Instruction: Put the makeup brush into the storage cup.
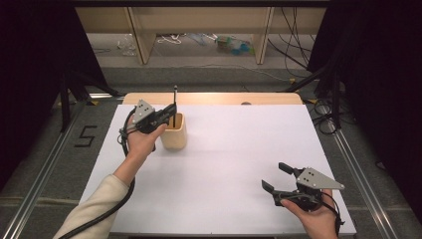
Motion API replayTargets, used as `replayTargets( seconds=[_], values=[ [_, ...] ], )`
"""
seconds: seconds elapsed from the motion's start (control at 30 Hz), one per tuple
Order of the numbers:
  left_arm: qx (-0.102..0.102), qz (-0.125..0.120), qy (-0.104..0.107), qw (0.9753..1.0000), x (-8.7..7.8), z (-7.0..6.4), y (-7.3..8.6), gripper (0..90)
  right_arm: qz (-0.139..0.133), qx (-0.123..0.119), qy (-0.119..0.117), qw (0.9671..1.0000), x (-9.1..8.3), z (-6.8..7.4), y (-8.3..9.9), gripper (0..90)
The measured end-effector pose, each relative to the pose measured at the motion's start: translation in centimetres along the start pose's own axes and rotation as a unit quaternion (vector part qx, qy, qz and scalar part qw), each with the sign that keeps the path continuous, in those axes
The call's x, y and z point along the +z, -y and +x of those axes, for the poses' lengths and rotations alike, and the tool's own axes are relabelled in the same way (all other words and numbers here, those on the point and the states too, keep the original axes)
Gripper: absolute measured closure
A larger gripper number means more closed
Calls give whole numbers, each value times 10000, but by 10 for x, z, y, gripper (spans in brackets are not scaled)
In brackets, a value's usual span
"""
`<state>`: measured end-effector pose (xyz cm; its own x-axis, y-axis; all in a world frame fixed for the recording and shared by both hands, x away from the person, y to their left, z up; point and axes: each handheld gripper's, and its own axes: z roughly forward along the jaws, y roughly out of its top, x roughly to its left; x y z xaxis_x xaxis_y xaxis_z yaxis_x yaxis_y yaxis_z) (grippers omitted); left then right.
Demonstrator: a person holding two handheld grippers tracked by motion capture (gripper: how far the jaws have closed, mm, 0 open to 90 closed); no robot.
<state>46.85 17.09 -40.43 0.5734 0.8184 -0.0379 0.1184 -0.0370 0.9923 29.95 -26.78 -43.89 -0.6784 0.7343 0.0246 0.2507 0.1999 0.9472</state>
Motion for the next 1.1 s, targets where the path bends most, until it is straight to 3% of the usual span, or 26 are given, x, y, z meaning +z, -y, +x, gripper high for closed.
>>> replayTargets(
  seconds=[0.07, 0.1, 0.2, 0.27, 1.1],
  values=[
    [3, 2, -2, 10000, 0, 0, 0, 836, 16, 26, -20, 10000, 0, 0, 0, 189],
    [12, 6, -4, 10000, 0, 1, 0, 836, -55, -86, 30, 9999, 0, -1, 0, 189],
    [-20, 8, -16, 10000, 0, 0, 2, 836, -45, -69, 19, 10000, 0, -1, 0, 189],
    [10, 30, -12, 10000, 1, 1, 3, 835, -22, 74, -77, 9999, 1, 1, 0, 189],
    [-7, 72, -50, 10000, 3, 4, 10, 835, 26, 49, -86, 9999, 0, 0, 0, 188]
  ],
)
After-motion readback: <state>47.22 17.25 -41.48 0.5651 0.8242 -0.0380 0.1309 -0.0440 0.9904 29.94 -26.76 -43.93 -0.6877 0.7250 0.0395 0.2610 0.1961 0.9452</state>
